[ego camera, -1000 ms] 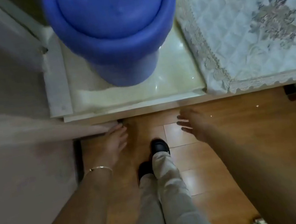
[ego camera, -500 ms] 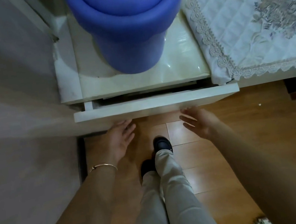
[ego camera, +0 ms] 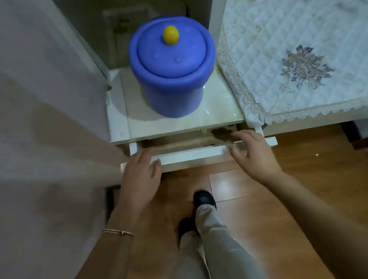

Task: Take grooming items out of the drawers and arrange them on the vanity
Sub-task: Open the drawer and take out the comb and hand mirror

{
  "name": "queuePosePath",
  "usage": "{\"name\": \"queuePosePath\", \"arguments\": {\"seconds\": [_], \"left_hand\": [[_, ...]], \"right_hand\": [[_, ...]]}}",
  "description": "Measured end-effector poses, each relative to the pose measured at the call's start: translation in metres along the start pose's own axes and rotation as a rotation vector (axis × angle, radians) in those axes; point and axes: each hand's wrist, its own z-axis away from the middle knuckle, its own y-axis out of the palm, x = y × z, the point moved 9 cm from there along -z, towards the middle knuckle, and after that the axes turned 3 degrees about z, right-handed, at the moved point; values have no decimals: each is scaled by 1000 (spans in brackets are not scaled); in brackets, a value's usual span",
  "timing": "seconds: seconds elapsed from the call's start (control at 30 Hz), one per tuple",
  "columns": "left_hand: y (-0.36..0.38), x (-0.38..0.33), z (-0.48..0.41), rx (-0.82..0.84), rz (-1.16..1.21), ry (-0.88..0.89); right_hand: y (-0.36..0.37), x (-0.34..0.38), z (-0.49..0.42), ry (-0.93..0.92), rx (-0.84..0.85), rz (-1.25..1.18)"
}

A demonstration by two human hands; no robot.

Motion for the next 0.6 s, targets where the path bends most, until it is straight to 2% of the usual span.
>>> {"name": "queuePosePath", "arguments": {"seconds": [0.07,0.13,0.33,0.6], "left_hand": [[8,2,-1,51,6,-4],[7,0,1,33,16,-4],[8,3,30,33,23,-45],[27,11,99,81,-135,-23]], "right_hand": [[11,-3,-5,-13,58,133],[14,-3,0,-42,60,184],[13,-8,39,15,102,149],[21,-28,115,139,141,135]]}}
